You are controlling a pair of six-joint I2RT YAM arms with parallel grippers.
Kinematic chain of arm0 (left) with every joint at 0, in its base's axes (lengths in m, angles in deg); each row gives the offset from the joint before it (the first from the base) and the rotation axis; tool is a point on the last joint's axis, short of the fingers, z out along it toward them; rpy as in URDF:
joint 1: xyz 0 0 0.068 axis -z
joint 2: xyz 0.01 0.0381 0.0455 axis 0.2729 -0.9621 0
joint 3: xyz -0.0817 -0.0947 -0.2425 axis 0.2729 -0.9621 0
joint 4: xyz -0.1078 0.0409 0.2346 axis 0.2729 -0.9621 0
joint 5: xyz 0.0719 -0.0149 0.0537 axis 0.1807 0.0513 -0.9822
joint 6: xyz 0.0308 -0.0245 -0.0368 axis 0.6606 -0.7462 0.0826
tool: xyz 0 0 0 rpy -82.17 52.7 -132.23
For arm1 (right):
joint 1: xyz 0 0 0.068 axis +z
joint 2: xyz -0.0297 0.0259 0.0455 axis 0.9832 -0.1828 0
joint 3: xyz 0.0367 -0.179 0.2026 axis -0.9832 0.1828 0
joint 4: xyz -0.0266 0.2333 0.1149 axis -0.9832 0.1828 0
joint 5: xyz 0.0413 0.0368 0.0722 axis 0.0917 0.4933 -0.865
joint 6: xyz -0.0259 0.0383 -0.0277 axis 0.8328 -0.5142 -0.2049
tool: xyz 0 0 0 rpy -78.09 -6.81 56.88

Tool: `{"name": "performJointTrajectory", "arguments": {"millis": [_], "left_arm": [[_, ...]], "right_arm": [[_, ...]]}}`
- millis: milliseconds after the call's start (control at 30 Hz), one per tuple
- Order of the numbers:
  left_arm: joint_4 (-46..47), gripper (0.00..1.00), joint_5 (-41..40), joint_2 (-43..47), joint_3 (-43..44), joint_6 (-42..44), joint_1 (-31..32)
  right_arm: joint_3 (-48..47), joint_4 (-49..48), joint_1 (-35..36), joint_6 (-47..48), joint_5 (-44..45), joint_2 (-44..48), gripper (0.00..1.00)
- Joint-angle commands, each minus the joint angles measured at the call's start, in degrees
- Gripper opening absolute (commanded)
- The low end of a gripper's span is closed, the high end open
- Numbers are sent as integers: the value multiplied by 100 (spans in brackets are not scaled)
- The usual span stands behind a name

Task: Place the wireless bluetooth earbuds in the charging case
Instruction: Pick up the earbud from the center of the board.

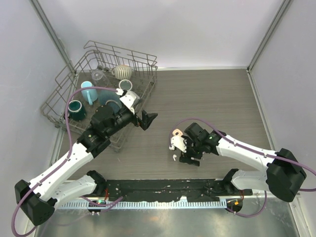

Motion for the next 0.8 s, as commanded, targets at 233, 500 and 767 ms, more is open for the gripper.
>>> {"name": "performJointTrajectory", "arguments": {"millis": [233, 500, 767], "left_arm": [[256, 100, 39, 63, -59, -57, -178], [238, 100, 100, 89, -94, -49, -257], [229, 100, 118, 125, -121, -31, -328]], "right_arm": [[104, -573, 45, 25, 14, -158, 77], [139, -511, 80, -45, -39, -273, 76], [192, -572, 168, -177, -3, -518, 72]]}}
